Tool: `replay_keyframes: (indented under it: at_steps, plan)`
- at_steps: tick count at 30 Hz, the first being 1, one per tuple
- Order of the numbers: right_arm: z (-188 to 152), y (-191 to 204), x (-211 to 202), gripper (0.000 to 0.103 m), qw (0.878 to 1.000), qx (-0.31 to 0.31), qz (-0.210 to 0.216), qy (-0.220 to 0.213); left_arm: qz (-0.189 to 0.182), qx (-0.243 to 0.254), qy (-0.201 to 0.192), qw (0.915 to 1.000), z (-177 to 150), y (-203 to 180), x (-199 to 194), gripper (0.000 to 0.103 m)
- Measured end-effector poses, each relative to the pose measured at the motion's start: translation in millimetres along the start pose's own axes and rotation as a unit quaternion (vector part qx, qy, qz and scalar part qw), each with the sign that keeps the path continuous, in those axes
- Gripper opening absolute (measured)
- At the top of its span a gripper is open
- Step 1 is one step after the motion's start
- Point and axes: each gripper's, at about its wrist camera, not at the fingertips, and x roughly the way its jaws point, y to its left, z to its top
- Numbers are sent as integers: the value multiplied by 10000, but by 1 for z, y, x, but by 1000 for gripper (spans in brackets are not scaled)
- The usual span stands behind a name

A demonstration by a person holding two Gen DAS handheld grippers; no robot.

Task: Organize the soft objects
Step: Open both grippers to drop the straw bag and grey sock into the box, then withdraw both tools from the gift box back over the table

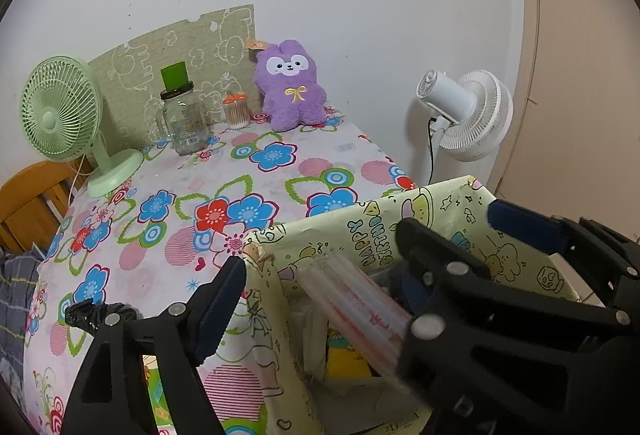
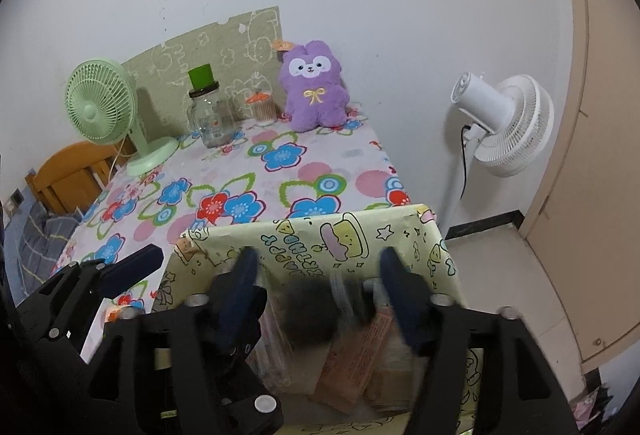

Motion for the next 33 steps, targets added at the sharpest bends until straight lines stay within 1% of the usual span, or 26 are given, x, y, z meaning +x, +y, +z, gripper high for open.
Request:
replay_keyframes:
  at_steps: [2, 7, 11, 14, 18, 25, 33]
  plan:
    - [0, 3, -3, 78, 10000, -49, -22, -63, 1, -5, -27, 10000, -1, 1, -2, 86]
    - [0, 8, -11, 80, 9999, -112, -53, -91, -21, -8, -70, 10000, -4, 4, -10, 90]
    - [-2, 13, -20, 85, 9997, -141, -89, -154, -18, -15, -148, 9999, -7, 7, -21, 96]
    - [-3, 18, -28, 87, 9996, -161, -96, -222, 4, -26, -222, 9997, -9, 11, -30, 98]
    - [-5, 26, -39, 90, 9993, -181, -102, -316, 31, -54, -313, 9995, -12, 17, -42, 102]
    - [-8, 43, -57, 100, 9987, -160, -107, -467, 68, -101, -430, 9990, -17, 29, -64, 103]
    - [-11, 66, -74, 101, 9977, -291, -114, -595, 158, -156, -551, 9982, -25, 43, -87, 103]
